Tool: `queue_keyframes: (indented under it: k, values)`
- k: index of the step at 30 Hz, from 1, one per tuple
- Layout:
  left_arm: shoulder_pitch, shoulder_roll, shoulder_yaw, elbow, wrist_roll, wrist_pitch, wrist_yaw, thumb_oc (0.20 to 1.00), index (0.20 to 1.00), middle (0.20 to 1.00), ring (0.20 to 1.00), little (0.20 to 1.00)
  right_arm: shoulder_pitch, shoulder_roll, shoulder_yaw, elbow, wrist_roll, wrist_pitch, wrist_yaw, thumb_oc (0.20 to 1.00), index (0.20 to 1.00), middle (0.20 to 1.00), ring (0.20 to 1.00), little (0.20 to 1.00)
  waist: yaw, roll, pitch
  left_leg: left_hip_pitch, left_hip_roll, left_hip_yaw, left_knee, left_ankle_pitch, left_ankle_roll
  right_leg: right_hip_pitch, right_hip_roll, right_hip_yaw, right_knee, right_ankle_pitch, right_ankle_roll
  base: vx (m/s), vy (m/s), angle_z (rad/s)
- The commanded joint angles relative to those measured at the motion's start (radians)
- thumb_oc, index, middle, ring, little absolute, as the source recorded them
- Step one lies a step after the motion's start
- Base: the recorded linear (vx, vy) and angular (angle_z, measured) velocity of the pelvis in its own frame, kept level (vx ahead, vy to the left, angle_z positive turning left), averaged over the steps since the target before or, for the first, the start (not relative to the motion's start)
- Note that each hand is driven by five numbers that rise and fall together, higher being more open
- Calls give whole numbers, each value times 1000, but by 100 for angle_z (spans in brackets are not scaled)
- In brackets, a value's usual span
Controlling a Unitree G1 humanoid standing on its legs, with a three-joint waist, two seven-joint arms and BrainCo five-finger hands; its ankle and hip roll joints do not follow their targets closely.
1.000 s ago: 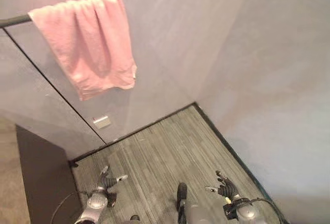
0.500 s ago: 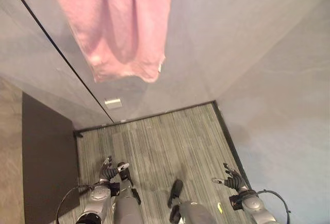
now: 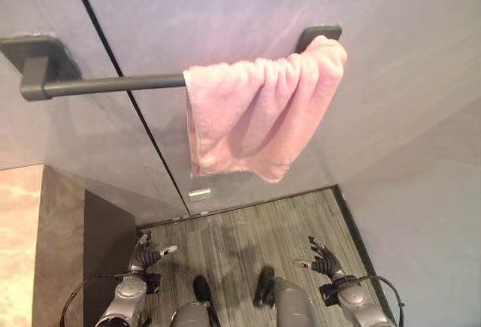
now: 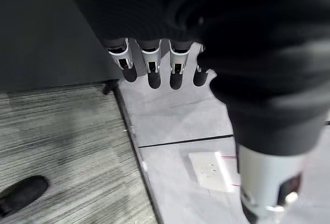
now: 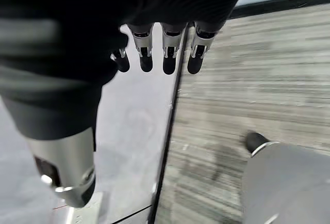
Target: Put brush and paste in cup on sink, flatten towel.
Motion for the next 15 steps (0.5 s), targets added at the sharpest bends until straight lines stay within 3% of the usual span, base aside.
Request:
queue_keyframes:
  k: [1,3,8,15]
  values:
    - [-20,0,-22,-1,52,-32,3,1000,1000,1000,1000,1000,12,-17,-11,-11,23,-27,-11,1000,1000,1000,1000,1000,-17,-6,-9,5,-8,-74,90,-25,-61,105,16,52,-77,89,15,413,-61,97]
    - [-16,-1,-40,-9,60,-38,-2,1000,1000,1000,1000,1000,16,-18,-2,15,17,-22,-2,1000,1000,1000,1000,1000,-26,-19,-19,5,-14,-88,113,-28,-64,121,39,80,-84,110,7,310,-97,74]
    - [-7,-6,-58,-27,47,-31,-23,1000,1000,1000,1000,1000,-7,-47,-23,108,27,-15,-13,1000,1000,1000,1000,1000,-10,-17,-29,-29,11,-138,191,-13,-92,171,80,19,-97,84,-29,221,-113,31]
    - [4,-3,-53,-16,48,-29,-22,1000,1000,1000,1000,1000,-10,-54,-78,91,140,-30,-4,1000,1000,1000,1000,1000,-15,-10,-39,-39,38,-129,239,9,-124,176,99,-1,-85,48,-49,142,-43,10]
